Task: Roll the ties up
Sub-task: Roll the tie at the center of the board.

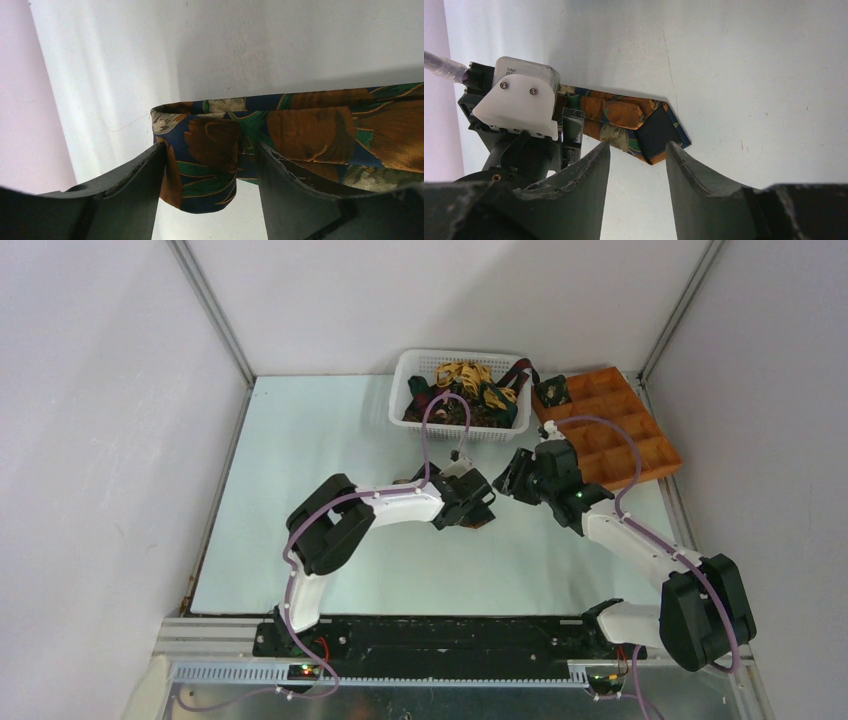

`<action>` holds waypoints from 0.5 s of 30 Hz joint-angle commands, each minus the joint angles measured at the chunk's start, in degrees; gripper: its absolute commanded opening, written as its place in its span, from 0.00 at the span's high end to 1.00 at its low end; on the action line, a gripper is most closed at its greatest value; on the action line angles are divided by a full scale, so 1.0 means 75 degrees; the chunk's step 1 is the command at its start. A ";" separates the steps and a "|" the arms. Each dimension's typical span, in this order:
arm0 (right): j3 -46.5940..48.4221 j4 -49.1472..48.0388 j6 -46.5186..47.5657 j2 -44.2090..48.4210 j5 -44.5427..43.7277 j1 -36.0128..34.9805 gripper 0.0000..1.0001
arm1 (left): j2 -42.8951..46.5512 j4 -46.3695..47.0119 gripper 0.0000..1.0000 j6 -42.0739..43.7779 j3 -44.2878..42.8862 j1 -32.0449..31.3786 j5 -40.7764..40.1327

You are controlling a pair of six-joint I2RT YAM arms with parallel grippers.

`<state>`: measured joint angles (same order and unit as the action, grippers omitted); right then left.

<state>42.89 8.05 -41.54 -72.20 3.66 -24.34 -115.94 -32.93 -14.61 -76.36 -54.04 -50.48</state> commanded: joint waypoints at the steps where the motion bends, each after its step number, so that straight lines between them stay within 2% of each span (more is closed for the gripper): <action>1: 0.0011 -0.0118 0.0105 0.0096 -0.0008 0.0036 0.52 | 0.0354 0.0017 0.31 -0.0323 -0.0312 -0.0063 0.0530; 15: 0.0011 -0.0136 0.0102 0.0022 -0.0025 0.0028 0.52 | 0.0571 0.0078 0.31 -0.0589 -0.0426 -0.0049 0.1739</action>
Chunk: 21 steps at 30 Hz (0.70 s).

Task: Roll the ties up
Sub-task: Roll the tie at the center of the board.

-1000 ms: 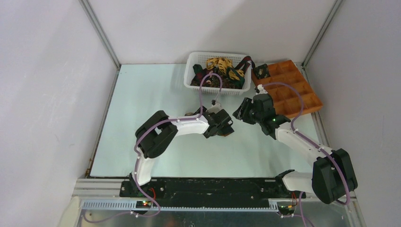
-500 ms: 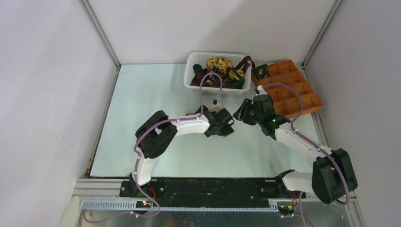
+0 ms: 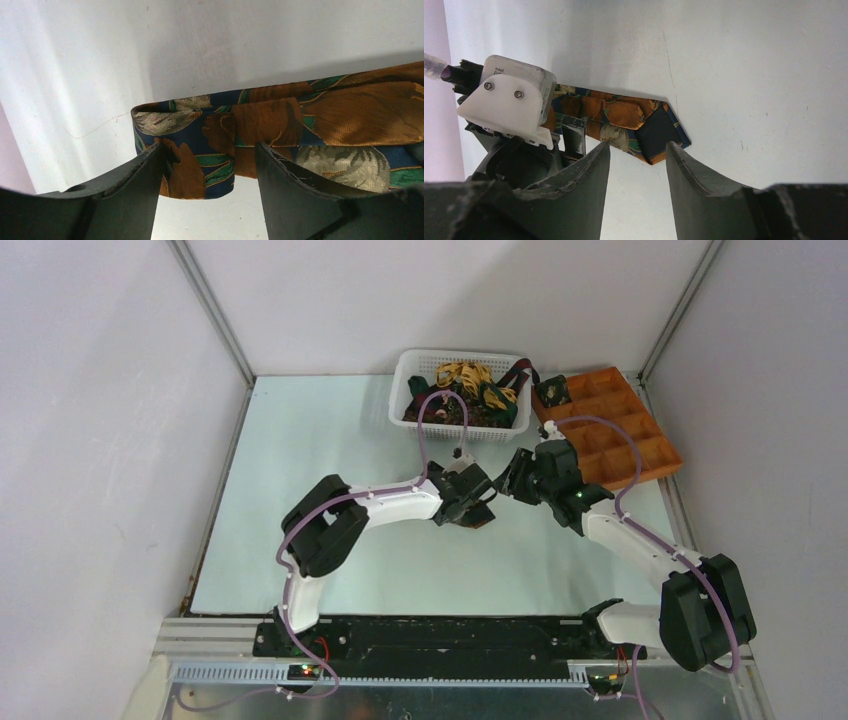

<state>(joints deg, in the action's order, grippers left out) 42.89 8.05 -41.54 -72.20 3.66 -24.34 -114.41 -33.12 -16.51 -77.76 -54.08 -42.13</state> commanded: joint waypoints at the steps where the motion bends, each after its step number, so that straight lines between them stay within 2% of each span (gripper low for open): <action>1: 0.0011 -0.0127 0.0101 0.0007 -0.0028 0.0027 0.52 | 0.0394 0.0104 0.30 -0.0369 -0.0239 -0.0043 0.0719; 12: 0.0011 -0.0343 0.0075 -0.0270 0.0030 0.0028 0.52 | 0.1059 0.0245 0.30 -0.0581 -0.0167 0.0238 0.1065; 18: 0.0011 -0.1086 0.0016 -0.0752 0.0406 -0.0066 0.52 | 0.1904 0.0522 0.28 -0.0550 -0.0216 0.0505 0.1135; 21: 0.0011 -0.1561 -0.0045 -0.1033 0.0732 -0.0219 0.51 | 0.2494 0.0836 0.24 -0.0649 0.0257 0.0675 0.1246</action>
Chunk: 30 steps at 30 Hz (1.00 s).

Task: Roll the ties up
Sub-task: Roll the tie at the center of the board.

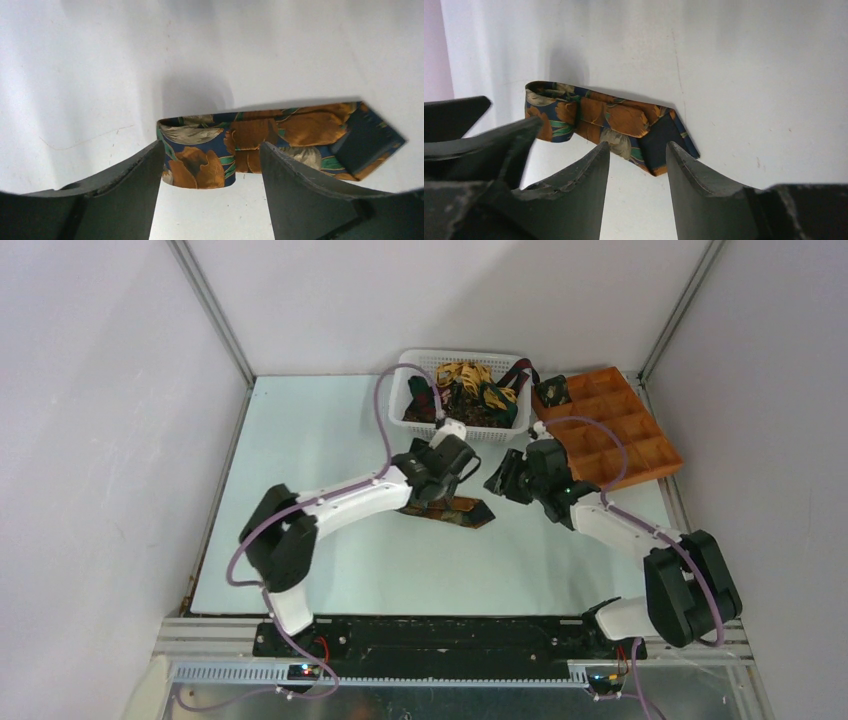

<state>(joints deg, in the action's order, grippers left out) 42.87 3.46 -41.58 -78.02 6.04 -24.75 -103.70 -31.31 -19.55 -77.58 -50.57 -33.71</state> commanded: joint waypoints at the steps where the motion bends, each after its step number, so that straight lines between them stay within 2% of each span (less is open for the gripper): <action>1: 0.0014 -0.1199 -0.0089 -0.0330 0.0502 -0.0201 0.50 | 0.1417 0.0813 0.23 -0.0289 0.0408 0.0353 0.0206; 5: 0.0183 -0.1761 -0.0455 -0.0930 0.0993 -0.0519 0.50 | 0.2572 0.1824 0.20 -0.0735 0.1759 0.1112 0.0921; 10: 0.1117 -0.1894 -0.0690 -0.2155 0.1384 -0.1133 0.50 | 0.3860 0.3184 0.16 -0.1357 0.3676 0.2220 0.1984; 15: 0.1927 -0.2024 -0.0898 -0.3167 0.1507 -0.1552 0.53 | 0.4507 0.4349 0.13 -0.1811 0.5037 0.2961 0.3088; 18: 0.2087 -0.2160 -0.0969 -0.3410 0.1540 -0.1649 0.55 | 0.4524 0.4804 0.12 -0.2035 0.5337 0.3266 0.3463; 25: 0.2226 -0.2226 -0.1049 -0.3817 0.1663 -0.1692 0.61 | 0.4289 0.5417 0.12 -0.2301 0.5630 0.3412 0.4024; 30: 0.2235 -0.2483 -0.1179 -0.4137 0.1797 -0.1700 0.71 | 0.4154 0.5502 0.12 -0.2304 0.5598 0.3425 0.4143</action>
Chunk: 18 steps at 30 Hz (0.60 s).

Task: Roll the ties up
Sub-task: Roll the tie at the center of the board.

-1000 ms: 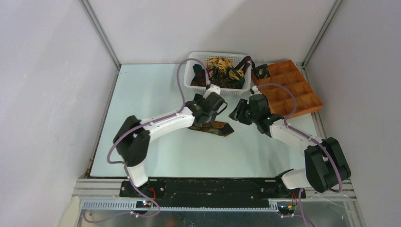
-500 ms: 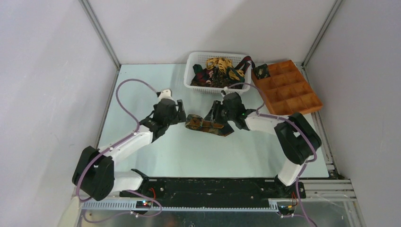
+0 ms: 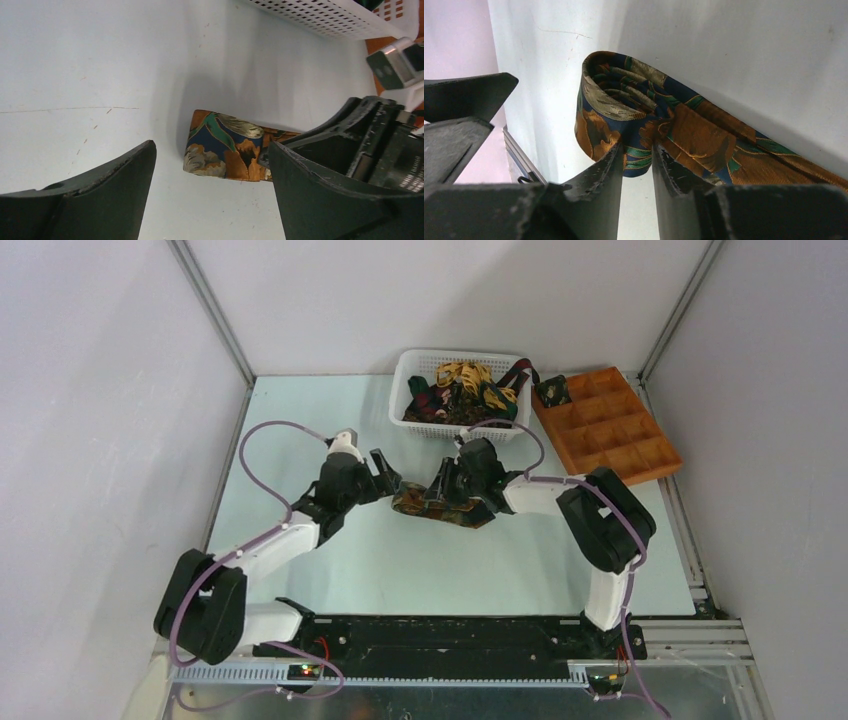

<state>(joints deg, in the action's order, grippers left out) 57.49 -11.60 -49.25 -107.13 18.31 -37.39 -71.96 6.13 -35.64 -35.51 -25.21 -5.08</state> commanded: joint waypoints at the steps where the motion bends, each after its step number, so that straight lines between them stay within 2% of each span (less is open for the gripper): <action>1: 0.0288 -0.0508 -0.0169 -0.0298 0.0194 -0.0017 0.71 | -0.0097 0.0522 0.12 -0.0159 -0.0009 0.0045 0.0335; 8: 0.0333 -0.0563 -0.0207 -0.0655 0.0219 -0.0075 0.78 | -0.0302 0.0586 0.12 -0.0157 0.0035 0.0047 0.0445; 18: 0.0338 -0.0439 -0.0161 -0.0921 0.0106 -0.0106 0.79 | -0.1134 0.0668 0.12 -0.0083 -0.0085 0.0068 0.0490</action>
<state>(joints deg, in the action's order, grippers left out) 58.78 -15.62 -50.85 -112.31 20.18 -37.76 -78.22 8.91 -36.05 -35.51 -25.08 -2.31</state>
